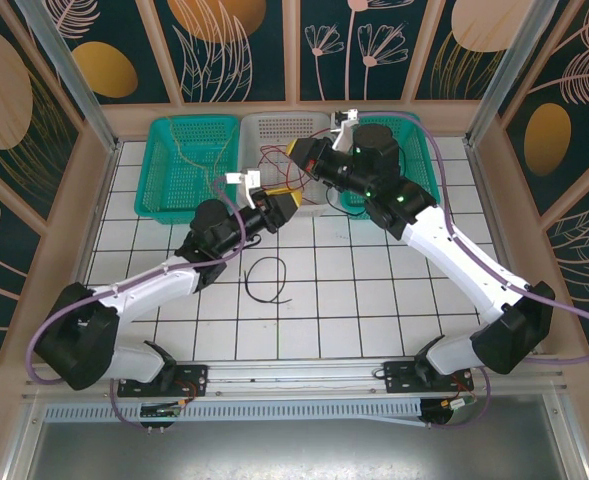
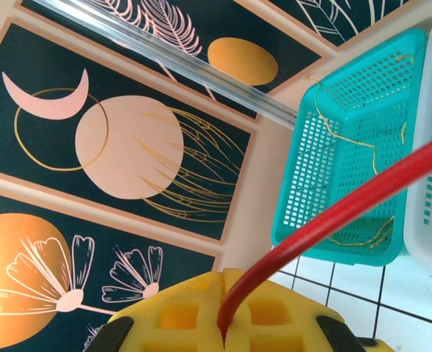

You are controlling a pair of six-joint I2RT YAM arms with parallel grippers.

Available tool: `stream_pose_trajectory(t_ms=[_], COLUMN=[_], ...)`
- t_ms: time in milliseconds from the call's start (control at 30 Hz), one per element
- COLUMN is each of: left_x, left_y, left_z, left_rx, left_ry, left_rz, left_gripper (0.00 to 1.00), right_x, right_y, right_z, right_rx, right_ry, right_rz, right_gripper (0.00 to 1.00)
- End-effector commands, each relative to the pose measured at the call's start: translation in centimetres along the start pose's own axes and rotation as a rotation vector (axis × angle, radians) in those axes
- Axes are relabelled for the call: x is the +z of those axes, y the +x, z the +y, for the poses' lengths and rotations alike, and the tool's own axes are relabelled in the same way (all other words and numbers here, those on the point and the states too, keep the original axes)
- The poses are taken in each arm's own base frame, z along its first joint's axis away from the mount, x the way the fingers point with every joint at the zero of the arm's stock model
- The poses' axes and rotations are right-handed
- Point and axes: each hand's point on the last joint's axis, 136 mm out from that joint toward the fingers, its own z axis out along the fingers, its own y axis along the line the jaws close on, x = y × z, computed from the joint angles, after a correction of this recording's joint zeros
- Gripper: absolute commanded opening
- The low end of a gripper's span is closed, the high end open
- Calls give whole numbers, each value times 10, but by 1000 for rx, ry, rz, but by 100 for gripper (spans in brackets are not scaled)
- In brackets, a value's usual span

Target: Untangle the cables

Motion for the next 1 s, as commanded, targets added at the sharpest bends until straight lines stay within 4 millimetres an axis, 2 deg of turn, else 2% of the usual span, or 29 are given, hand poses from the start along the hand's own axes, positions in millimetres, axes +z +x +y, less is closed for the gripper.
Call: stream_pose_trajectory(t_ms=[0, 133, 200, 267, 333, 400, 533, 600, 667, 767, 967], left_x=[6, -2, -8, -15, -21, -25, -26, -24, -21, -13, 3], left_y=[-8, 0, 2, 3, 2, -1, -12, -17, -22, -25, -25], left_z=[2, 17, 19, 16, 12, 5, -14, -18, -18, -20, -15], left_rx=[38, 59, 70, 81, 90, 114, 182, 210, 233, 254, 250], left_ry=[-42, -125, -141, -129, -111, -82, -15, -6, -11, 3, -3], left_rz=[-6, 11, 17, 11, -9, -27, -66, -83, -97, -98, -87], left_gripper=[22, 3, 4, 21, 50, 66, 81, 84, 86, 83, 64], right_x=[-6, -2, 0, 2, 4, 6, 7, 6, 4, 4, 5], right_y=[-18, -21, -22, -23, -23, -23, -24, -24, -25, -24, -25], right_z=[22, 18, 18, 18, 19, 22, 26, 29, 31, 34, 39], right_rx=[-71, -98, -100, -95, -86, -81, -75, -74, -73, -69, -66], right_ry=[-30, 1, 3, -4, -15, -27, -42, -49, -55, -66, -81], right_rz=[-50, -46, -41, -39, -34, -32, -28, -28, -30, -27, -25], right_gripper=[0, 0, 0, 0, 0, 0, 0, 0, 0, 0, 0])
